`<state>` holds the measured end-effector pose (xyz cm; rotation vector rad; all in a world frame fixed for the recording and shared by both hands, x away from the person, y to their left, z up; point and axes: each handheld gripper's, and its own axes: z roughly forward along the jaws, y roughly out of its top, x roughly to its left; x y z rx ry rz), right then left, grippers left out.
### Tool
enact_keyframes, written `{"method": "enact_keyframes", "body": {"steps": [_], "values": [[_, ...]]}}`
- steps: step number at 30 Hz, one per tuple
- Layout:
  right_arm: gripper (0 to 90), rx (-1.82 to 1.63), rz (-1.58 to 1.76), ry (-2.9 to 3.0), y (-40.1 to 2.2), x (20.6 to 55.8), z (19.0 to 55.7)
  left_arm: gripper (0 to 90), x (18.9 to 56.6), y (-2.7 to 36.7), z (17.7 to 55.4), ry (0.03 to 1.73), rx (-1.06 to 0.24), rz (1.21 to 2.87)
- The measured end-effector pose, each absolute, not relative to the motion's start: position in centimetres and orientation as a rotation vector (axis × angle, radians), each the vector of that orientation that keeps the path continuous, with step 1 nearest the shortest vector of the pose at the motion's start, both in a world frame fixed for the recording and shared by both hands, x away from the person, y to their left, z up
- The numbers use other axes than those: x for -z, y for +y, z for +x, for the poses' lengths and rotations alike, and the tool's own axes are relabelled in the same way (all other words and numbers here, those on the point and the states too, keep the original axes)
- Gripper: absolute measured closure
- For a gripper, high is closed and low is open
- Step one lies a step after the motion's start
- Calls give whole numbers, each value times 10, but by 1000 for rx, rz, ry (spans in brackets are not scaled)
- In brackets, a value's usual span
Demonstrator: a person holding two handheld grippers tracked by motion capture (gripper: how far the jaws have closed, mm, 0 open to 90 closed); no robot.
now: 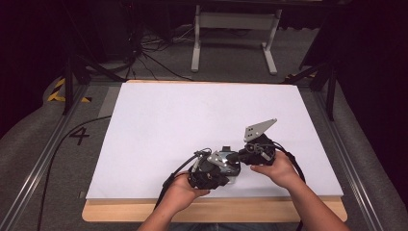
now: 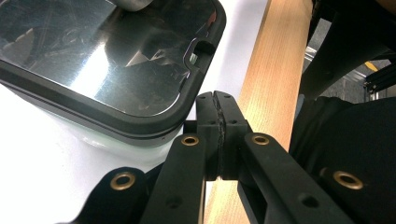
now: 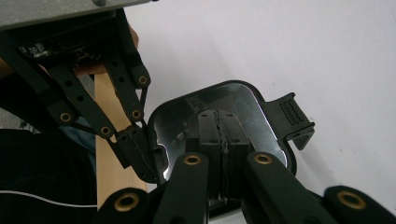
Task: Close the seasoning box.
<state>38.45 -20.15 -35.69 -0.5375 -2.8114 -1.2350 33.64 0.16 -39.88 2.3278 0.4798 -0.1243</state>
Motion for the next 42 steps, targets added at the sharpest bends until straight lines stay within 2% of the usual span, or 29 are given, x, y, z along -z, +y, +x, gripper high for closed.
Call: {"method": "enact_keyframes", "body": {"steps": [8, 13, 19, 23, 25, 31, 38, 42], "values": [[899, 1236, -534, -2820, -201, 357, 384, 899, 398, 2, 337, 487, 127, 2330], [893, 1274, -514, -2802, -202, 355, 383, 894, 399, 0, 336, 459, 225, 2389], [890, 1424, -504, -2770, -209, 338, 380, 871, 374, 18, 331, 449, 219, 2371], [891, 1513, -560, -2772, -219, 328, 381, 861, 356, 38, 330, 462, 165, 2307], [891, 1551, -595, -2774, -226, 324, 381, 844, 348, 50, 331, 489, 92, 2270], [891, 1632, -709, -2769, -245, 315, 383, 787, 333, 95, 344, 702, -64, 2056], [884, 1701, -952, -2769, -282, 309, 387, 754, 334, 137, 358, 869, -333, 1919], [861, 1743, -1102, -2760, -310, 306, 391, 738, 343, 155, 368, 946, -398, 1843]]}}
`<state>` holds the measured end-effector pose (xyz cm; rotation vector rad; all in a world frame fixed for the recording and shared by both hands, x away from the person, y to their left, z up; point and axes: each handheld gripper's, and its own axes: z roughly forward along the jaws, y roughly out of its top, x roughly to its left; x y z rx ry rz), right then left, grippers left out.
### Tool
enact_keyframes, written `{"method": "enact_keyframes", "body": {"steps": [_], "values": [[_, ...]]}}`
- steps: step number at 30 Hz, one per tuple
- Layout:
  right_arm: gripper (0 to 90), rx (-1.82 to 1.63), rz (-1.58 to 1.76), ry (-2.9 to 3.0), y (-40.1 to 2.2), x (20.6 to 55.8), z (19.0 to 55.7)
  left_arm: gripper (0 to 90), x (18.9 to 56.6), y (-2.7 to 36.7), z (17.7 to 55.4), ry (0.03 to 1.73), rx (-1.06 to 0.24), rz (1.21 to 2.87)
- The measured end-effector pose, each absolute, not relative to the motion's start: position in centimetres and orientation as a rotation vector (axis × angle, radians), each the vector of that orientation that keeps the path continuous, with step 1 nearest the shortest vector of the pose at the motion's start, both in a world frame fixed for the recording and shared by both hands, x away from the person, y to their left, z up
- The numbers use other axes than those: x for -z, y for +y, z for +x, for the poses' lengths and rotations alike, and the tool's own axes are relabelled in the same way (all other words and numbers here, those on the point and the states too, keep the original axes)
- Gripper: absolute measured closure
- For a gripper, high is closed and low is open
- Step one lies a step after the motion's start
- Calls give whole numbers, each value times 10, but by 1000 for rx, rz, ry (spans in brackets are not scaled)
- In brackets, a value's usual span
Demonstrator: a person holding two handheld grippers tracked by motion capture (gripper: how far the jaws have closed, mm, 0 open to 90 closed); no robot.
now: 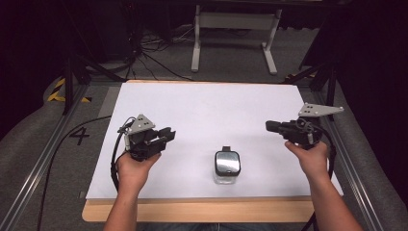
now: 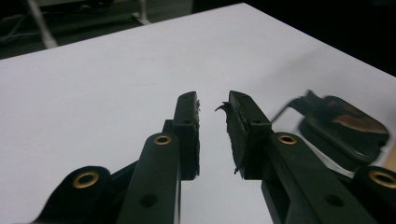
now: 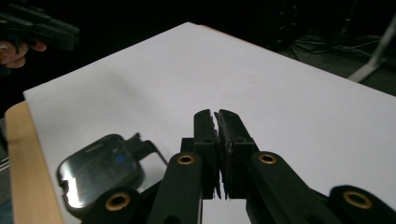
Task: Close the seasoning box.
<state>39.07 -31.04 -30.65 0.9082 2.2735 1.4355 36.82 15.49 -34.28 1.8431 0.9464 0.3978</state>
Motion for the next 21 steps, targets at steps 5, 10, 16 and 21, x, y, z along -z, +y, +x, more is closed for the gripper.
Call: {"method": "enact_keyframes", "body": {"steps": [5, 10, 16, 21], "values": [[829, -1404, 1068, 2160, -348, 312, 396, 710, 355, 173, 382, 1039, -446, 1838], [793, -1378, 1228, 2076, -372, 327, 405, 697, 370, 189, 393, 1130, -482, 1826], [743, -1283, 1387, 2020, -391, 358, 421, 674, 397, 207, 409, 1241, -465, 1805], [692, -1209, 1436, 2033, -393, 385, 433, 664, 417, 216, 419, 1302, -448, 1814]]}}
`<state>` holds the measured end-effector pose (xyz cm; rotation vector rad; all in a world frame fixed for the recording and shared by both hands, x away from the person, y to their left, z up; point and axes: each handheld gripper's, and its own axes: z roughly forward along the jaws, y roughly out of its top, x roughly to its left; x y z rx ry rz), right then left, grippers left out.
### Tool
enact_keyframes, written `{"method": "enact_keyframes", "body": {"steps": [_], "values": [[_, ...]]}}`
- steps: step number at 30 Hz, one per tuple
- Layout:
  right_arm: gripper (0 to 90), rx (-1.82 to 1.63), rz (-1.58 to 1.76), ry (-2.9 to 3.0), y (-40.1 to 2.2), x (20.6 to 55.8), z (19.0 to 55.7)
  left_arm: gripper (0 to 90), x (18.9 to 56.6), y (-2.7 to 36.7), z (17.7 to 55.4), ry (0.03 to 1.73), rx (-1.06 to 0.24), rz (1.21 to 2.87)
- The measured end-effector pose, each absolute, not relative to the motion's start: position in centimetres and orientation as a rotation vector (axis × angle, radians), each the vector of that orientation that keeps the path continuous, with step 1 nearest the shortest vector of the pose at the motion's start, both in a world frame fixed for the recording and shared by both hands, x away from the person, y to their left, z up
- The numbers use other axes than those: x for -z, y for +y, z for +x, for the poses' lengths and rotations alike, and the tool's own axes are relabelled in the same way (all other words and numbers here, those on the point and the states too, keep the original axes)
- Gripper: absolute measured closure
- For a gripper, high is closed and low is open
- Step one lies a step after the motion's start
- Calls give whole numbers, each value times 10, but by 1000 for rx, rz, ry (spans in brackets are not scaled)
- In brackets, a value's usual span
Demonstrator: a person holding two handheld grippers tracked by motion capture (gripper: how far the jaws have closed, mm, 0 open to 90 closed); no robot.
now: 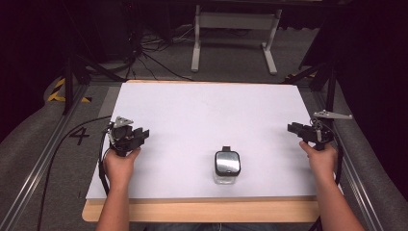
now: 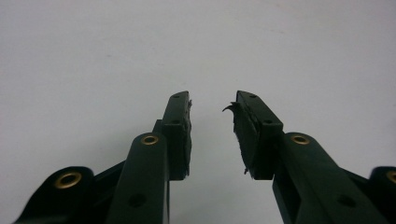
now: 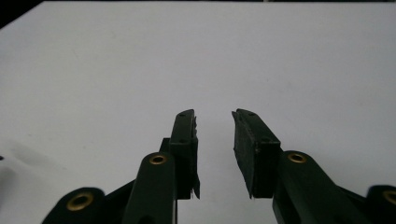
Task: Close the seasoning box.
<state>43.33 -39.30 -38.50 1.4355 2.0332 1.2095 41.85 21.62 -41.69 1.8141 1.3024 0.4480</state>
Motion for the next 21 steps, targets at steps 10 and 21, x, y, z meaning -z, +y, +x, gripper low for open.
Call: {"method": "enact_keyframes", "body": {"steps": [10, 21], "values": [[646, -1116, 1430, 2118, -386, 428, 450, 635, 443, 213, 426, 1318, -423, 1849], [619, -1109, 1440, 2114, -385, 431, 450, 635, 448, 193, 427, 1236, -444, 1925]]}}
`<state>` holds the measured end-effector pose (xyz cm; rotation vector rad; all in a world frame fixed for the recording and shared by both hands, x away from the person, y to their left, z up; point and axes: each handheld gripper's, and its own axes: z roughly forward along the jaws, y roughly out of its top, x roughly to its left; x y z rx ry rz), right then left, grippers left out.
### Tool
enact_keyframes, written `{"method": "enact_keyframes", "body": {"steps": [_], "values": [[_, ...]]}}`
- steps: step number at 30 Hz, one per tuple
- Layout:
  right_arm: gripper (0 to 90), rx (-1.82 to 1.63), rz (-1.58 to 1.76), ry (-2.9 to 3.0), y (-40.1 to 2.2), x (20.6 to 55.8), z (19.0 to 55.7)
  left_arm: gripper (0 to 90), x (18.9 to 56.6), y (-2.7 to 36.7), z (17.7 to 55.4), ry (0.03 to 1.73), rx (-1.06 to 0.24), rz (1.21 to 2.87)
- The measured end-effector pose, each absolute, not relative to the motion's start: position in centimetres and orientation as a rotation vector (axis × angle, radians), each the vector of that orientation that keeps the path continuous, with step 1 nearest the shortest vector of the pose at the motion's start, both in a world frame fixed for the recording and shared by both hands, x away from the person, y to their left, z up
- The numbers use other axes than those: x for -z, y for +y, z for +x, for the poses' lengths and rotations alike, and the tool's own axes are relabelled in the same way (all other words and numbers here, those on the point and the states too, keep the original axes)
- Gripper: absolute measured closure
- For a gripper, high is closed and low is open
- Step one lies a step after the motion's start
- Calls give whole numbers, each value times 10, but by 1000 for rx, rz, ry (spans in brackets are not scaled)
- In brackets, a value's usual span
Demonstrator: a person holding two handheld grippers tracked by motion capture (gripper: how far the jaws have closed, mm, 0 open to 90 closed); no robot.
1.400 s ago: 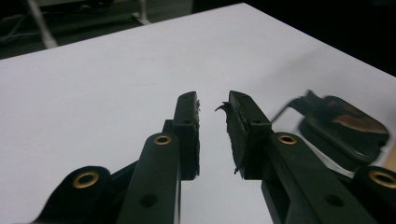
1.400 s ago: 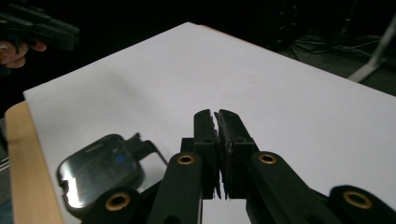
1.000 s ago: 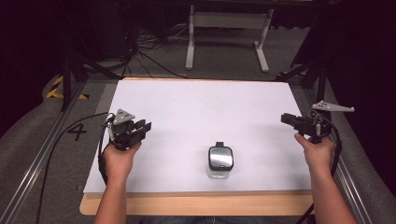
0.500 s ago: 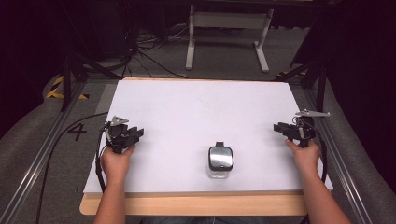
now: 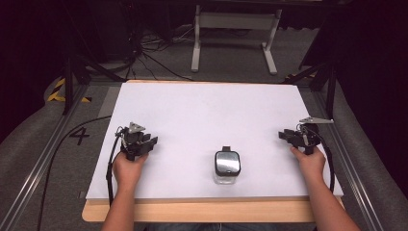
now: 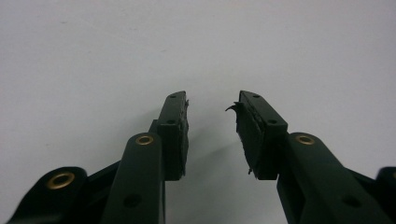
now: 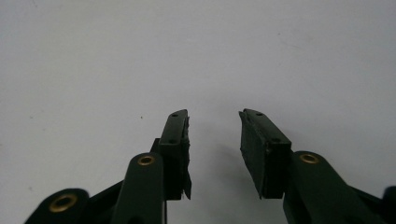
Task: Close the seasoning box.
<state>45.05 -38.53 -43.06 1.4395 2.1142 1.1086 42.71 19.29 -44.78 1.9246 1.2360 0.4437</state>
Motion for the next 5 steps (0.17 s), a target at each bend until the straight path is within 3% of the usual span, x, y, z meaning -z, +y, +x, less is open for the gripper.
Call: {"method": "enact_keyframes", "body": {"steps": [5], "values": [[597, -1105, 1428, 2118, -385, 431, 451, 630, 445, 190, 425, 1215, -443, 1926]]}}
